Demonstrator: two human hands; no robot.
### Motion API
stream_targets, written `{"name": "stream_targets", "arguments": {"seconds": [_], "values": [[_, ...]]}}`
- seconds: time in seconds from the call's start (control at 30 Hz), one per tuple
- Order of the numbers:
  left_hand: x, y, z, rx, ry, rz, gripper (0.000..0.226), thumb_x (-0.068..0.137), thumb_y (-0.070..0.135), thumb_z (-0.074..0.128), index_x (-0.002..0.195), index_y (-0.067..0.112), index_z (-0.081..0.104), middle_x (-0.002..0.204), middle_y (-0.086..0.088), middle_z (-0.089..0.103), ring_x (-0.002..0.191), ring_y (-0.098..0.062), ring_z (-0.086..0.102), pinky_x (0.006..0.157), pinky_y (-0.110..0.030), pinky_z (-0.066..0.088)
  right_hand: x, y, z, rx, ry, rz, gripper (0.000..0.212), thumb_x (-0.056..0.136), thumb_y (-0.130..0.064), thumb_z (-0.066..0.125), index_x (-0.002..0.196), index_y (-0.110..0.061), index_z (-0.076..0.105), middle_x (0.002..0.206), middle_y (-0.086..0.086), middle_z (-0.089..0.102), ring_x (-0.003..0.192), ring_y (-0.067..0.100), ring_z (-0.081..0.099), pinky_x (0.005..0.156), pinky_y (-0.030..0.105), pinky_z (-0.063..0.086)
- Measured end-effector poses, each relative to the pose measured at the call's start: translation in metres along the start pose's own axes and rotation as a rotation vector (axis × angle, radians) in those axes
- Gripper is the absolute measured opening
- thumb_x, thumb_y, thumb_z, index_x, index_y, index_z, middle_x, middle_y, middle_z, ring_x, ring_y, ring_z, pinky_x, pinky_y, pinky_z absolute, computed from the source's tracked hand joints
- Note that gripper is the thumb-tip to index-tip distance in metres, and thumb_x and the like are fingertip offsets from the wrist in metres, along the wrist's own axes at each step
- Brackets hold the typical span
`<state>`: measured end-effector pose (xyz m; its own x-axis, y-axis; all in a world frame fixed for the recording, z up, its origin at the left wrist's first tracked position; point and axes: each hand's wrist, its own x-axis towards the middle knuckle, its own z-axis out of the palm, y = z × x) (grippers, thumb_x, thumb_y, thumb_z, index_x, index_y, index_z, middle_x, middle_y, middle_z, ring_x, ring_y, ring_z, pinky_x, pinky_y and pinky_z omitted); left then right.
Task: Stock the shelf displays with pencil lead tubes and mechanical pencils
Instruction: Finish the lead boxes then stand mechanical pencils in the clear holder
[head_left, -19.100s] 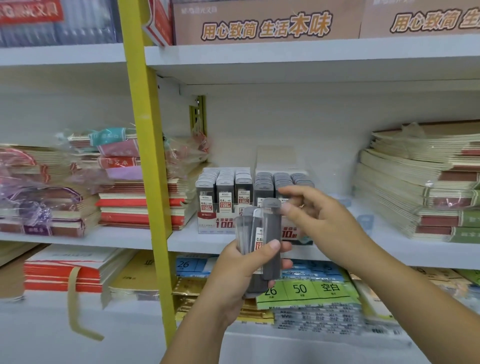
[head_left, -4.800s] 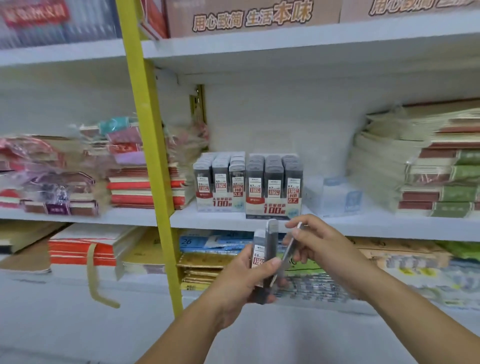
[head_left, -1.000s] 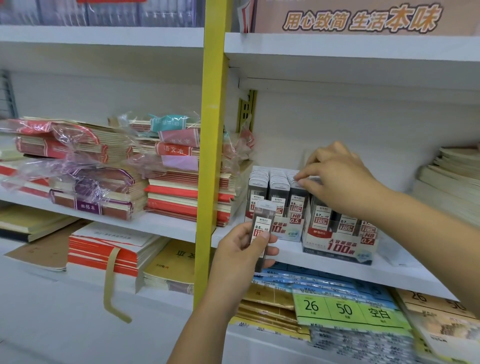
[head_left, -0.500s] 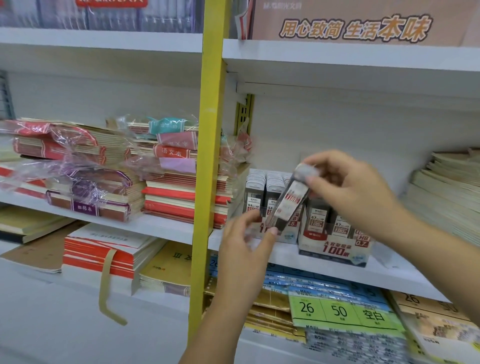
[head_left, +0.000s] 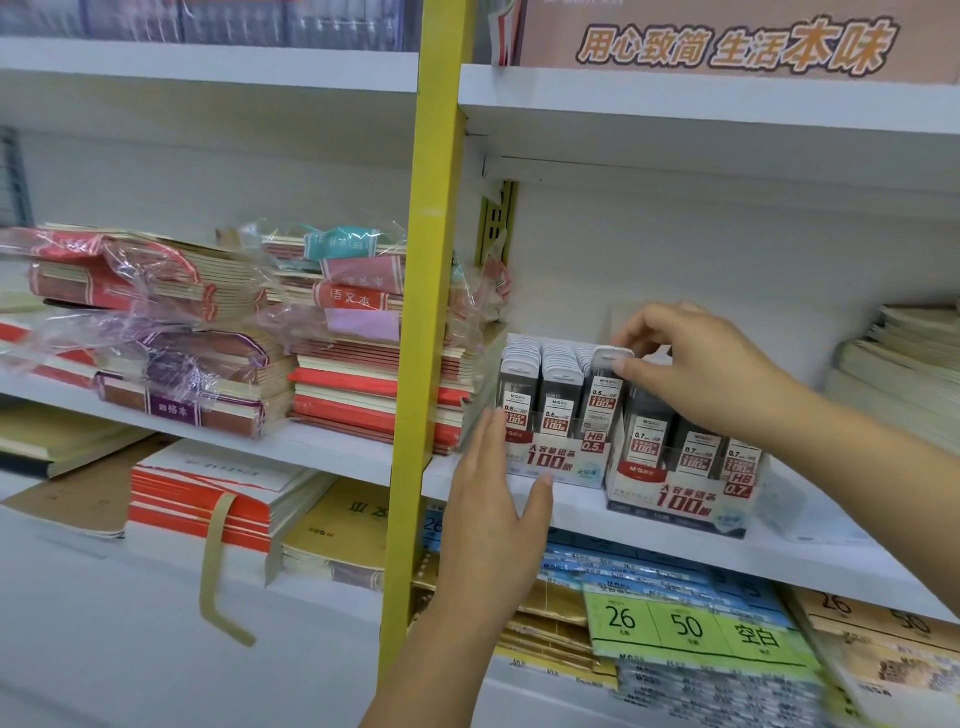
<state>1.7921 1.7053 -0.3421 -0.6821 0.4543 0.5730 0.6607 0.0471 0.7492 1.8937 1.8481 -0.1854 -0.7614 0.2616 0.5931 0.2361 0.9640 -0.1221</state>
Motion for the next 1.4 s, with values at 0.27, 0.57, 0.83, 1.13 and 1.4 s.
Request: {"name": "stream_targets", "arguments": {"seconds": [0.27, 0.57, 0.83, 1.13, 1.4], "values": [[0.000, -0.003, -0.001, -0.012, 0.002, 0.007, 0.072, 0.101, 0.035, 0.055, 0.159, 0.036, 0.012, 0.165, 0.021, 0.016, 0.146, 0.007, 0.011, 0.119, -0.020, 0.016, 0.017, 0.002, 0.008, -0.165, -0.008, 0.084, 0.012, 0.085, -0.042, 0.068, 0.092, -0.036, 0.075, 0.098, -0.013, 0.060, 0.102, 0.011, 0.038, 0.081, 0.030, 0.032], [-0.011, 0.005, -0.013, 0.044, -0.011, 0.031, 0.067, 0.101, 0.032, 0.056, 0.157, 0.036, 0.020, 0.162, 0.021, 0.020, 0.140, 0.011, 0.011, 0.116, -0.018, 0.016, -0.013, -0.002, -0.008, -0.035, 0.125, -0.002, 0.019, 0.094, -0.033, 0.058, 0.107, -0.031, 0.072, 0.099, -0.020, 0.059, 0.103, 0.005, 0.039, 0.086, 0.025, 0.029], [-0.085, -0.029, -0.016, 0.209, -0.219, 0.032, 0.052, 0.097, 0.026, 0.061, 0.145, 0.035, 0.042, 0.139, 0.017, 0.045, 0.131, -0.006, 0.043, 0.110, -0.031, 0.041, -0.125, -0.013, 0.005, 0.474, 0.153, 0.057, 0.014, 0.089, -0.026, 0.063, 0.093, -0.036, 0.072, 0.087, -0.023, 0.067, 0.086, 0.000, 0.059, 0.072, 0.011, 0.045], [-0.229, -0.156, 0.035, 0.369, -0.724, -0.430, 0.052, 0.096, 0.022, 0.064, 0.145, 0.012, 0.047, 0.141, -0.011, 0.052, 0.124, -0.027, 0.056, 0.103, -0.034, 0.043, -0.313, 0.061, 0.204, 0.564, -0.572, 0.761, 0.021, 0.096, -0.013, 0.056, 0.115, -0.016, 0.066, 0.117, -0.001, 0.063, 0.100, 0.012, 0.058, 0.084, 0.021, 0.043], [-0.314, -0.230, 0.086, 0.334, -0.932, -0.786, 0.059, 0.095, 0.018, 0.066, 0.148, 0.009, 0.043, 0.149, -0.012, 0.052, 0.134, -0.028, 0.050, 0.105, -0.024, 0.035, -0.449, 0.071, 0.332, 0.529, -1.008, 1.084, 0.039, 0.097, -0.024, 0.057, 0.134, -0.014, 0.051, 0.129, 0.012, 0.059, 0.107, 0.026, 0.059, 0.080, 0.028, 0.044]]}}
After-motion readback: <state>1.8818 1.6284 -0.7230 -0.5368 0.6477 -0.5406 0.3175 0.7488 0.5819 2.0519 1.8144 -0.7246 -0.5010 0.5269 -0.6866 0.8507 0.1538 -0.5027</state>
